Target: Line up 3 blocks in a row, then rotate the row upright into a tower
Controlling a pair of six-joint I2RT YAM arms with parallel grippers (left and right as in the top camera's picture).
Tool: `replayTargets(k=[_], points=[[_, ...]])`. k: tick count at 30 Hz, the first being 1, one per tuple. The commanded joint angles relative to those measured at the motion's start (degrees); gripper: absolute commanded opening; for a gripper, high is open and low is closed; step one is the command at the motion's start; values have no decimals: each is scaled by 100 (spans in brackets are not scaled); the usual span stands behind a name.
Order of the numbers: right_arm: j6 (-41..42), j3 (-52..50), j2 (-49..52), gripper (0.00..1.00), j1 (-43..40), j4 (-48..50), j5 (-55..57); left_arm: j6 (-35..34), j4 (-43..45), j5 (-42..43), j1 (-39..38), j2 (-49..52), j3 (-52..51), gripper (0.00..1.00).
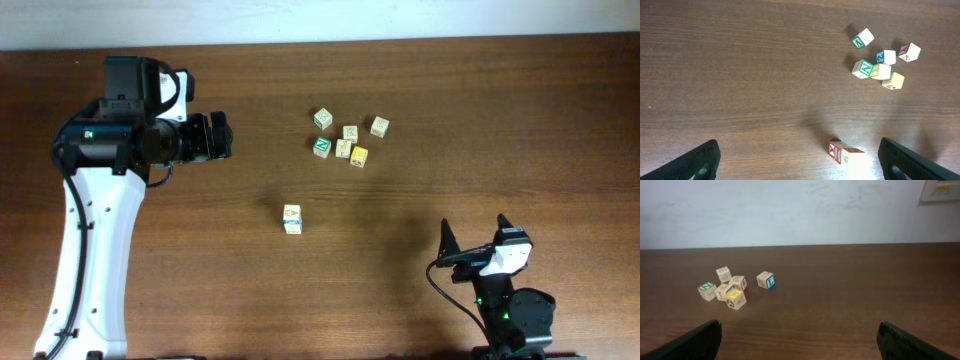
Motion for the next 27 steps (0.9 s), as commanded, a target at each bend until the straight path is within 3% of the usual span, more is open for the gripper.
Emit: replayTargets(k=[1, 17, 20, 24, 27], points=[[-50, -131, -72, 99, -42, 164, 136, 94, 13, -22, 20, 15, 33, 99], [-52, -195, -55, 99, -42, 289, 136, 96, 11, -35, 20, 11, 33, 99], [-52, -195, -55, 99, -42, 289, 136, 168, 155, -833, 31, -372, -35, 99], [-52, -195, -55, 98, -42, 289, 136, 1989, 1888, -122, -90, -1493, -1290, 99], [-52, -195, -55, 98, -42, 289, 136, 2216, 3744, 4, -79, -3082, -3390, 99]])
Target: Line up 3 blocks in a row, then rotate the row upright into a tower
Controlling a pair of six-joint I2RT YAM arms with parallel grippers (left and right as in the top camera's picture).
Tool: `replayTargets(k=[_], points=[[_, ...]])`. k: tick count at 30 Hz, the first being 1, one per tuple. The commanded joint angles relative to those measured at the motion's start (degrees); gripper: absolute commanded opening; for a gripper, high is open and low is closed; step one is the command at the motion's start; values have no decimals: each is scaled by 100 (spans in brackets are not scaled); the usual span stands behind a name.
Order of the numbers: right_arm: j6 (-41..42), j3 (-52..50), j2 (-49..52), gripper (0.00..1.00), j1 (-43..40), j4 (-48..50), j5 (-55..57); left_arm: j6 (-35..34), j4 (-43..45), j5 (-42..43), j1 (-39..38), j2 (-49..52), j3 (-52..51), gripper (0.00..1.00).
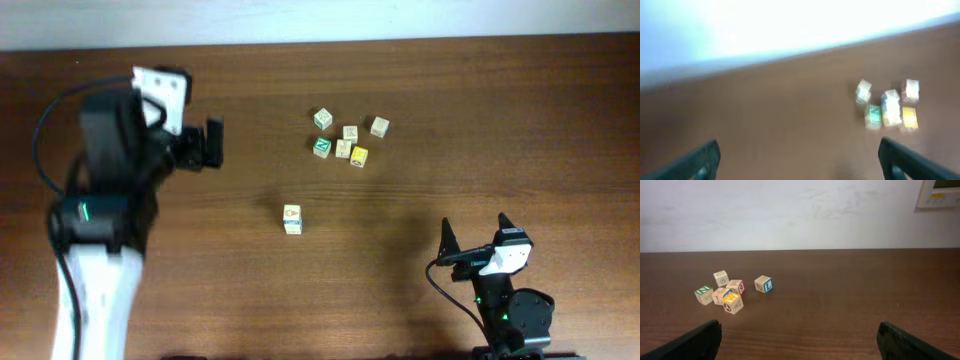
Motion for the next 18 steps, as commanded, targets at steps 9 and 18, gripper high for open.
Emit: replayTargets(k=[9, 18], points=[[4, -59, -46, 99, -42, 2, 92, 1502, 3077, 120, 199, -5211, -5862, 99], [4, -59, -46, 98, -42, 2, 92, 1504, 2988, -243, 197, -6852, -7246, 99]])
